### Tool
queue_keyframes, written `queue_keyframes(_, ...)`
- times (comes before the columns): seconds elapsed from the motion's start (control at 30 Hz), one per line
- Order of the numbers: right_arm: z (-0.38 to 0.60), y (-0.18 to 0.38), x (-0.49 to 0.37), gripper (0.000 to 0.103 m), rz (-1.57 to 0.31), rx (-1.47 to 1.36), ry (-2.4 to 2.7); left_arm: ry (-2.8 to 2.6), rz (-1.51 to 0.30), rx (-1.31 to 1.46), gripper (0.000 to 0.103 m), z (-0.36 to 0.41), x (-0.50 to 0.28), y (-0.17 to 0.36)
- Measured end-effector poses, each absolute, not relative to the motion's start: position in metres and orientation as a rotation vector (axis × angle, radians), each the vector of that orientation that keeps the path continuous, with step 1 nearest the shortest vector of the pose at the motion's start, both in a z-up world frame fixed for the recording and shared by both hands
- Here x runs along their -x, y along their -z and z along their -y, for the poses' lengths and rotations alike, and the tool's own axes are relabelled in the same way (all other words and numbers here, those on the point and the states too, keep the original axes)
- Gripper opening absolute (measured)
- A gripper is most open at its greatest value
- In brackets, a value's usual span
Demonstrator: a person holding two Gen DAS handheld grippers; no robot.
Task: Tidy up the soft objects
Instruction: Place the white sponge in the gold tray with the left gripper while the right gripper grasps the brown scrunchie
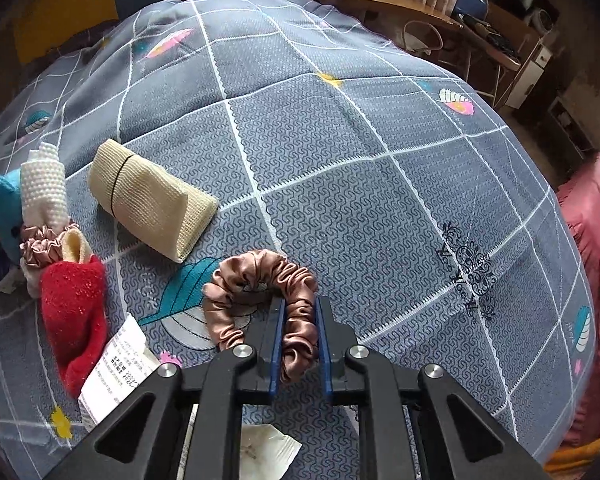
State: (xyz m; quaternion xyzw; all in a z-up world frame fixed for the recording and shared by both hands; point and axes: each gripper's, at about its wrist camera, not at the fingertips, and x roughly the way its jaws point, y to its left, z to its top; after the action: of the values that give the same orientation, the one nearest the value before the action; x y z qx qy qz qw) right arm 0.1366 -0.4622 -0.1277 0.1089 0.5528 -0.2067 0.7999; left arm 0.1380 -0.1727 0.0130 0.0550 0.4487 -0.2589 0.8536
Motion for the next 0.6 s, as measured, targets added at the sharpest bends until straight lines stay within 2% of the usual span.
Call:
queue_keyframes(0.17,0.456,0.126,-0.135,0.015,-1.185,-0.223,0.442,0.401,-0.854,-0.065,0.061,0.140,-0.198,-0.071)
queue_keyframes(0.3,0.453,0.126,-0.135,0.015,-1.186,-0.197,0.441,0.261,-0.811,-0.022,0.061,0.083,-0.232,-0.093)
queue_keyframes(0.43,0.450,0.125,-0.135,0.015,-1.187,-0.171,0.440,0.127,-0.789,0.029,0.061,0.006,-0.234,-0.092)
queue_keyframes(0.6,0.440,0.124,-0.133,0.015,-1.186,-0.126,0.444,0.006,-0.806,0.071,0.061,-0.081,-0.197,-0.061)
